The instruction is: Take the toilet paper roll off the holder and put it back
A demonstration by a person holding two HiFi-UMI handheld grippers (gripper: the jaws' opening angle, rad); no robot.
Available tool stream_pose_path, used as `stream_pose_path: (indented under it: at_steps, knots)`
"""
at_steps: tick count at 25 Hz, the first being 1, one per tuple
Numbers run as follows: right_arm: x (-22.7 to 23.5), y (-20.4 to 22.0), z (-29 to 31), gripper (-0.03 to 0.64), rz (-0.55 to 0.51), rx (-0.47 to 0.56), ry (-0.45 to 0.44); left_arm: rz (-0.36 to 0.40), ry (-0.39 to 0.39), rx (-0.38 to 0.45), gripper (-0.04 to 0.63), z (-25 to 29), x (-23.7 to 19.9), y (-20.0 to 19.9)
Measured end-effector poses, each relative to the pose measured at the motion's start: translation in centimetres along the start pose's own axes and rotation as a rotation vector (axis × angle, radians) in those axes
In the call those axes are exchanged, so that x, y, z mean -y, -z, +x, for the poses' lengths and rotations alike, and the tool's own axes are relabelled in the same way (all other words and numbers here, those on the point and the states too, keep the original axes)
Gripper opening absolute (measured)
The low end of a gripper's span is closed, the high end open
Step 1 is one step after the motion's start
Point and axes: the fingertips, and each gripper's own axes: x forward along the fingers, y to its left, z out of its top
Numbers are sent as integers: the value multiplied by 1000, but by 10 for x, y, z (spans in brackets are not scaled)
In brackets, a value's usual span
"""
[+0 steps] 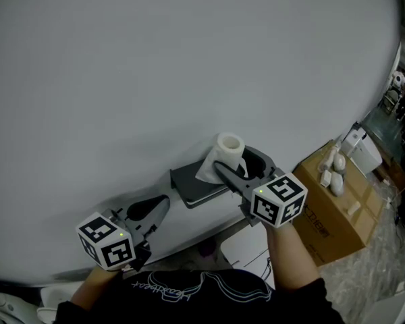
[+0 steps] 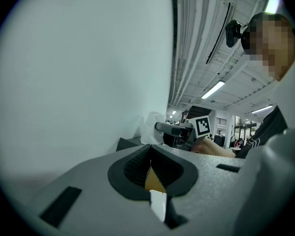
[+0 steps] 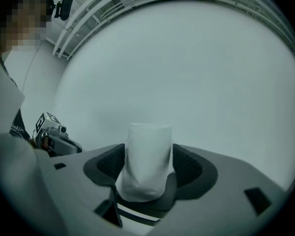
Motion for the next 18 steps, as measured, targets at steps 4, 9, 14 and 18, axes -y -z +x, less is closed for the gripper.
stream_pose_path:
  at_steps: [4,9,14,18]
  knots:
    - [0,1,1,267,7,4,-5,6,-7,-3,5,1,-1,1]
    - [0,2,1,255,10,3,-5,-9,-2,-1,5,1,-1,2]
    - [0,2,0,255,18,16,-2,-14,-7,0,5,0,-1,4]
    - [-1,2,0,255,21,17,-3,-17,-17,-3,5,-2,-1,5]
